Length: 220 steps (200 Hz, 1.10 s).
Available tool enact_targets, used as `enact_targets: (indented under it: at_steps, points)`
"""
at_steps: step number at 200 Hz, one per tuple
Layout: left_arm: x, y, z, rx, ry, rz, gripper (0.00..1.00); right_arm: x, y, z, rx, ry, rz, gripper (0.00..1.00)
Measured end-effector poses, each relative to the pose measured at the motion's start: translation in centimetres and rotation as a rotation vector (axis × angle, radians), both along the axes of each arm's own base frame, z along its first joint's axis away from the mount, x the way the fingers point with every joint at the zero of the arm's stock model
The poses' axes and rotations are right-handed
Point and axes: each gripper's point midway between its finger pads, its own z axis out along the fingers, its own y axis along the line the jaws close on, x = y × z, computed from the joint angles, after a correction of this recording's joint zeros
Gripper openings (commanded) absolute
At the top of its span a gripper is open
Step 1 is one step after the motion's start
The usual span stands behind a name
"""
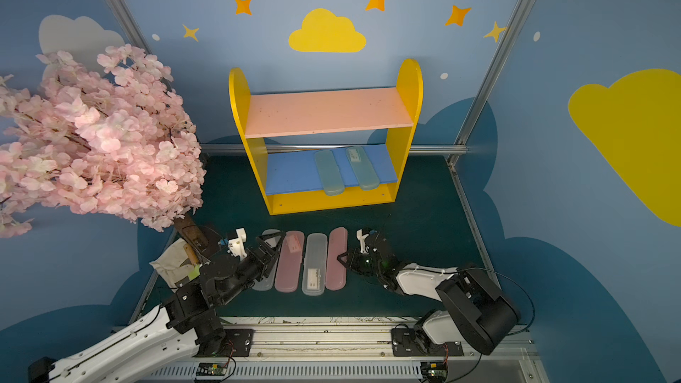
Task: Remove the pencil cases from the shelf
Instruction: Place the pencil case at the center of the board.
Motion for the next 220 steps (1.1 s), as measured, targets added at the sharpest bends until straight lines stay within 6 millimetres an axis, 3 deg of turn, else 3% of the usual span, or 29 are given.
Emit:
enact_targets:
  at_steps: [69,123,174,220]
  points:
    - [0.0,0.0,0.0,0.000,0.000,0.000,1.00,-0.1,0.0,0.0,-0.004,-0.003,0.008,0.18]
    - [0.0,0.0,0.0,0.000,0.000,0.000,1.00,-0.7,-0.4,-0.7,-0.036,0.022,0.015,0.62]
    - [0.1,-0.3,0.1,0.007,-0.020,-0.015,1.00,-1.4,-1.6,-1.3,-0.101,0.047,0.009,0.75]
    - [0.1,-1.7,-0.2,0.054,-0.097,-0.089,1.00,-1.1,-2.7,0.7,-0.166,0.005,-0.011,0.97]
